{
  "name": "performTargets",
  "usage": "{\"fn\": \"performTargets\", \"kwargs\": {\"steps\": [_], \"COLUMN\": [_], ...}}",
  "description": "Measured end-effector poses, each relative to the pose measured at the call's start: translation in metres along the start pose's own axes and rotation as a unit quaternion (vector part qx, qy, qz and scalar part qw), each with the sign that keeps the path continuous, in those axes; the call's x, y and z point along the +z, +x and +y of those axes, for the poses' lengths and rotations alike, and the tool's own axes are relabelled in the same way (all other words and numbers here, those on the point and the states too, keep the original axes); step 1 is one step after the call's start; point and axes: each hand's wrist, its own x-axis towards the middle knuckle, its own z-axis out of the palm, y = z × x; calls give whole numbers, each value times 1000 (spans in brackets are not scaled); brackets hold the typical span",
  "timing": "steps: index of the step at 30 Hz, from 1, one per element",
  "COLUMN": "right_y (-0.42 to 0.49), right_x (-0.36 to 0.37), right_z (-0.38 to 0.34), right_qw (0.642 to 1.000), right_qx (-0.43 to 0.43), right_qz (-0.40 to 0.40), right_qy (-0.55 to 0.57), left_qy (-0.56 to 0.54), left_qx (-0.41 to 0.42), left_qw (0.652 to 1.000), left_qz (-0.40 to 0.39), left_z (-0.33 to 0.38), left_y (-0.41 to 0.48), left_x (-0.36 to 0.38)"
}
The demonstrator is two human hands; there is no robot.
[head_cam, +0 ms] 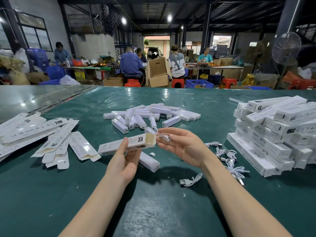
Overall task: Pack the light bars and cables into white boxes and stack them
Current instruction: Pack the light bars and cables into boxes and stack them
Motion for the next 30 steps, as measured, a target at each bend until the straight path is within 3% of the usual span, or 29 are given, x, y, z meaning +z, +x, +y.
{"fn": "performTargets", "kwargs": {"steps": [4,10,15,18,22,26,30], "right_y": [0,2,0,0,2,2,2], "right_x": [2,1,3,13,32,41,39], "right_z": [2,5,-8,-21,-20,-6,1], "right_qw": [997,975,954,952,958,917,891], "right_qx": [-19,-67,-159,-198,-184,-180,-204], "right_qz": [15,103,187,160,97,167,227], "right_qy": [-69,-185,-169,-169,-199,-315,-336], "left_qy": [11,14,32,48,59,46,4], "left_qx": [-1,-2,17,23,22,20,15], "left_qw": [1000,1000,999,998,998,998,1000], "left_qz": [-5,-3,7,16,19,23,10], "left_z": [-1,-1,-1,-3,-5,-6,-6], "left_y": [0,2,3,3,1,-2,-2], "left_x": [1,-1,-1,-1,0,1,3]}}
